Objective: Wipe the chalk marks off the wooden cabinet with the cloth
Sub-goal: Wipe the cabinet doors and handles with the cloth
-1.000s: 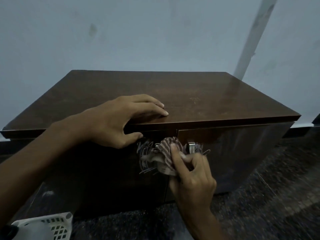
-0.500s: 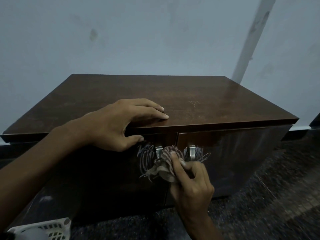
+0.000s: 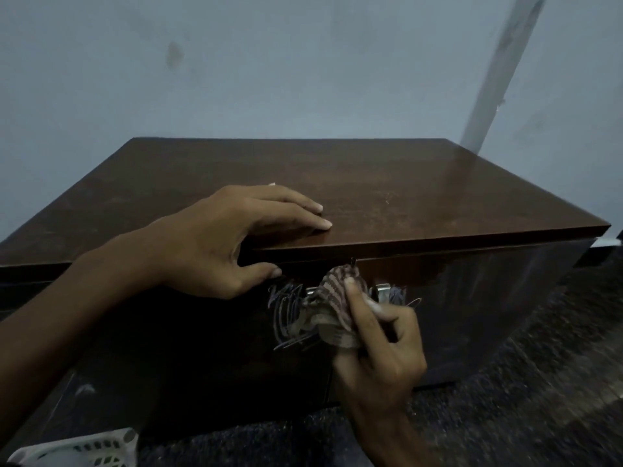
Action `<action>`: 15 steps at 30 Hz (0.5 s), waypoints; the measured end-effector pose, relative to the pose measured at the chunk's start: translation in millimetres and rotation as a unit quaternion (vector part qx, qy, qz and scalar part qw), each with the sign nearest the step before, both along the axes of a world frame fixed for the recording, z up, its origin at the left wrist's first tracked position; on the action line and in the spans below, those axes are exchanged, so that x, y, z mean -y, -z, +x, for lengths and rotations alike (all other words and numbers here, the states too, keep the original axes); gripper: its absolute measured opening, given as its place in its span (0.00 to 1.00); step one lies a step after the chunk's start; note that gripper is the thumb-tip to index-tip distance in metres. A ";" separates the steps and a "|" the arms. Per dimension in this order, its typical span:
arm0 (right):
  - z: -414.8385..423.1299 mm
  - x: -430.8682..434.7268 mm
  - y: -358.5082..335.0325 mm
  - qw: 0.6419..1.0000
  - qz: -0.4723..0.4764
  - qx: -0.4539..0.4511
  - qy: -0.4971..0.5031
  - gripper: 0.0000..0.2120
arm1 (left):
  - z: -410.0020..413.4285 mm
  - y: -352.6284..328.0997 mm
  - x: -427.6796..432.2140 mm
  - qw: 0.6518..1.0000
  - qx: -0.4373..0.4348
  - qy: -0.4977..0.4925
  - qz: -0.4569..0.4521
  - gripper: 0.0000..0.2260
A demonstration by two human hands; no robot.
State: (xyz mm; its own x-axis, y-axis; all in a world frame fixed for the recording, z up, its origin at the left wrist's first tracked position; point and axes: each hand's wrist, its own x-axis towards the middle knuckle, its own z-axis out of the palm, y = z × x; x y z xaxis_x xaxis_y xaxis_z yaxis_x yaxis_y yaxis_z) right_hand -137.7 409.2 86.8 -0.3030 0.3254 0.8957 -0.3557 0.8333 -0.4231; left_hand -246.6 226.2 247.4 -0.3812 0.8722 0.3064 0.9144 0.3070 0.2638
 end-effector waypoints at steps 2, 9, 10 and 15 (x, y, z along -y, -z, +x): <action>1.3 2.8 0.5 0.999 -0.042 -0.005 -0.026 0.28 | 0.7 -0.5 0.1 1.000 -0.001 -0.002 -0.006 0.30; 6.6 -11.4 33.0 0.992 0.105 0.053 0.042 0.32 | 1.7 -3.6 -2.4 1.000 -0.001 0.000 0.004 0.29; 7.2 -13.6 37.5 0.991 0.113 0.058 0.049 0.31 | 1.8 -3.1 -2.8 1.000 -0.002 0.001 0.005 0.29; 10.5 -11.3 25.3 0.995 0.077 0.049 0.036 0.26 | 1.6 -4.6 -3.1 1.000 0.004 -0.004 0.002 0.29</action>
